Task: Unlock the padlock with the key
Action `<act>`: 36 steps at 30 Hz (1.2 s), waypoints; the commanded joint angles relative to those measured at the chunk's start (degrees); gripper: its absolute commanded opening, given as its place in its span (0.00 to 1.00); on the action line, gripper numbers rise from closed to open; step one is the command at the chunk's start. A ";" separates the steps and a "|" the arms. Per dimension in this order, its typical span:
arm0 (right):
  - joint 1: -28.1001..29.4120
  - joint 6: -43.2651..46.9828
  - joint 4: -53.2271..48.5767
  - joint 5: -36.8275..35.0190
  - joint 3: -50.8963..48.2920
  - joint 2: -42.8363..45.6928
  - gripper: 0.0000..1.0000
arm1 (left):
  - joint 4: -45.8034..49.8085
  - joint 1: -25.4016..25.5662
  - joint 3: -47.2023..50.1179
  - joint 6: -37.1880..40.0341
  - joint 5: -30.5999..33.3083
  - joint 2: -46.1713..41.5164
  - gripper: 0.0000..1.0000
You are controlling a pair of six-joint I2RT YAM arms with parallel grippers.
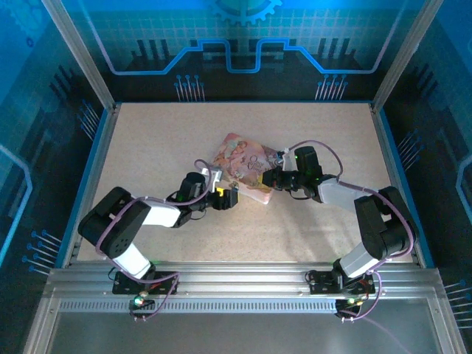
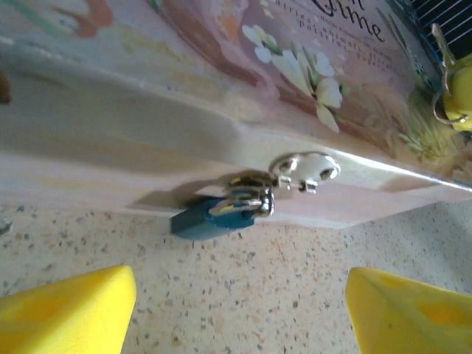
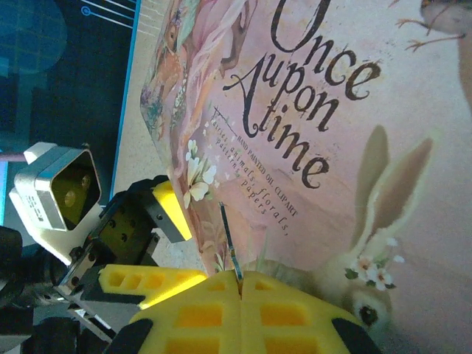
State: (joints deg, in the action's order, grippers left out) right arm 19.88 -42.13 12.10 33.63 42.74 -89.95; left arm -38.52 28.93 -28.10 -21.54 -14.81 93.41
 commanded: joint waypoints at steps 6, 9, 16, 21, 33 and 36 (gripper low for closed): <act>-0.78 2.22 -4.62 -1.46 -1.43 -0.22 0.00 | -5.11 -0.26 -2.83 2.86 -1.10 3.74 0.71; -0.90 2.24 -4.67 -1.48 -1.43 -0.14 0.00 | -5.27 -0.25 -3.37 2.76 -1.36 4.80 0.69; -1.02 2.32 -4.63 -1.46 -1.57 -0.22 0.00 | -5.09 -0.23 -4.92 2.36 -3.15 6.81 0.62; -1.26 2.49 -4.63 -1.33 -1.70 -0.12 0.00 | -4.41 -0.10 -5.92 1.94 -3.82 8.34 0.59; -1.60 2.58 -4.63 -0.92 -1.88 0.04 0.00 | -5.53 0.61 -7.06 0.39 -3.93 10.65 0.53; -1.65 2.50 -4.53 -0.84 -1.96 0.04 0.00 | -5.85 1.01 -7.23 0.18 -3.91 11.06 0.51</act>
State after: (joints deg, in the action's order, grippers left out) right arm 19.07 -40.88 11.92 34.06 42.74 -89.89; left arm -42.57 29.26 -34.04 -21.04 -17.30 103.74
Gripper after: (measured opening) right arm 0.051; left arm 0.517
